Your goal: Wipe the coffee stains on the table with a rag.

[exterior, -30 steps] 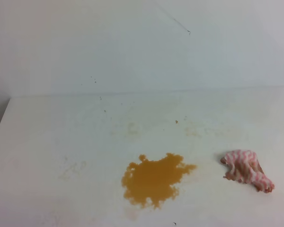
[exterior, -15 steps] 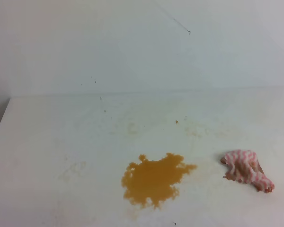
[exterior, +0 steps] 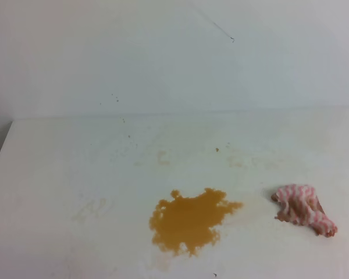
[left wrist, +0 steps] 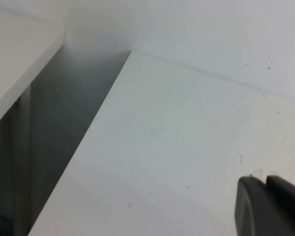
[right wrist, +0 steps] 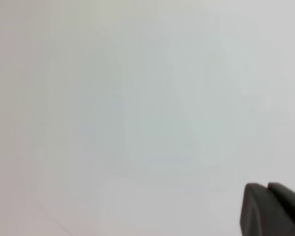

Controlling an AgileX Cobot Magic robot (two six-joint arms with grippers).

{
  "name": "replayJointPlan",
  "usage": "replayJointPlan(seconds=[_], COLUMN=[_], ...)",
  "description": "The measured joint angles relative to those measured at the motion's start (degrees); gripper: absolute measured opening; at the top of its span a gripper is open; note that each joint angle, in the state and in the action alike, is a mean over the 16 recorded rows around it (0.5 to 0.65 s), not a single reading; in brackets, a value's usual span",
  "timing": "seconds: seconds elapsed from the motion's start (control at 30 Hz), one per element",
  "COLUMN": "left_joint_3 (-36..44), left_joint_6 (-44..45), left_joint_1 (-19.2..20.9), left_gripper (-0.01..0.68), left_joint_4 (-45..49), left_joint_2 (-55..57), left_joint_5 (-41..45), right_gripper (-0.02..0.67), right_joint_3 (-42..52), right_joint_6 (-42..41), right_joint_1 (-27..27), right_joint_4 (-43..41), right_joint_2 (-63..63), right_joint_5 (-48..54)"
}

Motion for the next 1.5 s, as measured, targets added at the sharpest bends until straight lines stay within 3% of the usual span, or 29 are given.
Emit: replayJointPlan(seconds=[0.33, 0.7, 1.17, 1.5], left_joint_3=[-0.44, -0.11, 0.00, 0.11], left_joint_6=[0.00, 0.00, 0.00, 0.00], left_joint_1=[-0.02, 0.00, 0.00, 0.00], left_gripper=[-0.003, -0.002, -0.002, -0.002], left_joint_4=[0.00, 0.00, 0.00, 0.00], left_joint_2=[0.47, 0.12, 0.00, -0.12], left_joint_5=[0.03, 0.09, 0.03, -0.23], right_gripper=[-0.002, -0.002, -0.002, -0.002], right_joint_3=[-12.49, -24.95, -29.05, -35.66], right_joint_6=[0.37, -1.65, -8.07, -14.05], right_joint_1=[0.00, 0.00, 0.00, 0.00], right_joint_4=[-0.21, -0.49, 3.60, 4.36], right_joint_2=[3.67, 20.93, 39.04, 56.37], right_joint_5=[13.16, 31.40, 37.08, 47.66])
